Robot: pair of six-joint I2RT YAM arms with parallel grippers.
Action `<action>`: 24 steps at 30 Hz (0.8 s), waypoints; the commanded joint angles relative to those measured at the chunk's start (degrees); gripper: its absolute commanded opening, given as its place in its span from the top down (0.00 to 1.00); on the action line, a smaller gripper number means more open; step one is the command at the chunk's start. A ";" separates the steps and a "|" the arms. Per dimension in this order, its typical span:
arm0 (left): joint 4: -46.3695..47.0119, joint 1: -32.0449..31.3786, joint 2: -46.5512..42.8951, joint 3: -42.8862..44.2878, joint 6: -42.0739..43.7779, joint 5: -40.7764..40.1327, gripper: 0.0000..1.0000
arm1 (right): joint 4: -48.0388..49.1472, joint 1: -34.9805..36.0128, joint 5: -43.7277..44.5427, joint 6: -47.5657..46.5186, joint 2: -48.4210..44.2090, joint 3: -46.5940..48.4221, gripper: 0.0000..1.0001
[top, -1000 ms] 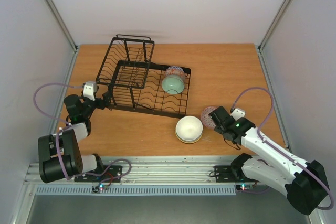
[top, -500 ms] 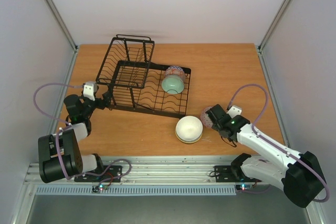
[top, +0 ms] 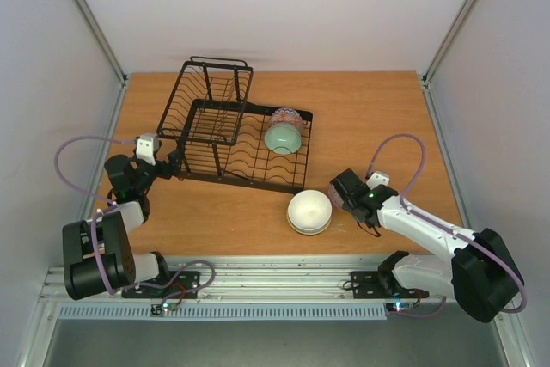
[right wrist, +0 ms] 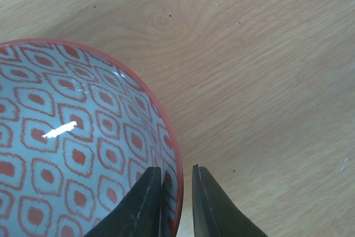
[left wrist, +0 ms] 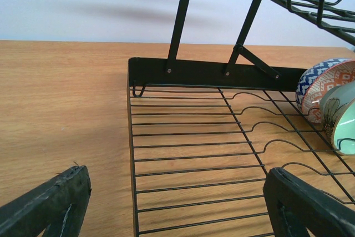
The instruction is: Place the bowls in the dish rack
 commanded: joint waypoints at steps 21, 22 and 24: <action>1.64 -0.51 0.56 1.56 1.22 1.96 0.14 | -3.15 -0.10 22.40 -23.74 -1.71 17.32 0.99; 1.64 -0.54 0.53 1.56 1.22 1.94 0.14 | -1.22 -0.05 22.85 -27.35 -1.21 18.35 0.99; 1.66 -0.51 0.56 1.48 1.22 1.83 0.13 | 3.62 0.10 22.25 -34.63 -0.65 19.72 0.99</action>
